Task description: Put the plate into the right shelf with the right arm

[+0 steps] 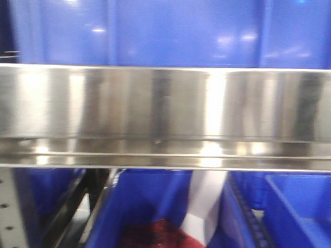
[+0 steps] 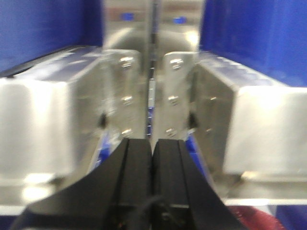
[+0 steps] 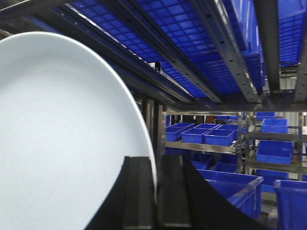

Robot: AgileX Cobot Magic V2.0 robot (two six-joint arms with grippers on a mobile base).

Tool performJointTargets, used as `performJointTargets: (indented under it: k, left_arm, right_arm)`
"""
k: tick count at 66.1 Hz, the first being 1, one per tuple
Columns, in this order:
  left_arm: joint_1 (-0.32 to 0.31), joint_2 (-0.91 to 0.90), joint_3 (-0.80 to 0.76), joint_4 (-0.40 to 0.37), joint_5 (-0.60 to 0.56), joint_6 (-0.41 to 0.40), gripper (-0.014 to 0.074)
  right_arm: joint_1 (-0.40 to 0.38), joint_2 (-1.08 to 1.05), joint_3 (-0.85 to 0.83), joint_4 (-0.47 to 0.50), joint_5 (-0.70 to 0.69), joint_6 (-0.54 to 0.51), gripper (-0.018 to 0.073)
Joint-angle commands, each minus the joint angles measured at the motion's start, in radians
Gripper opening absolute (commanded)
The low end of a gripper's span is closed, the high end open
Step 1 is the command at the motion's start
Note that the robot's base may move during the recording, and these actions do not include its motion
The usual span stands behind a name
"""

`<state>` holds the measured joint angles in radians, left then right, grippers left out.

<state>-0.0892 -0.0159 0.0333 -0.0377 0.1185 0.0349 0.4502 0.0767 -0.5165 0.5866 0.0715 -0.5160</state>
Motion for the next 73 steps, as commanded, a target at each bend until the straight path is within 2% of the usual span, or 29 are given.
performJointTargets:
  k: [1, 73]
  left_arm:
    - [-0.001, -0.005, 0.008, -0.004, -0.086, -0.003, -0.0047]
    - [-0.001, -0.005, 0.008, -0.004, -0.086, -0.003, -0.0047]
  right_arm:
    - [-0.004, 0.019, -0.027, 0.007, -0.079, -0.006, 0.0056]
    - [-0.004, 0.019, -0.027, 0.007, -0.079, -0.006, 0.0056]
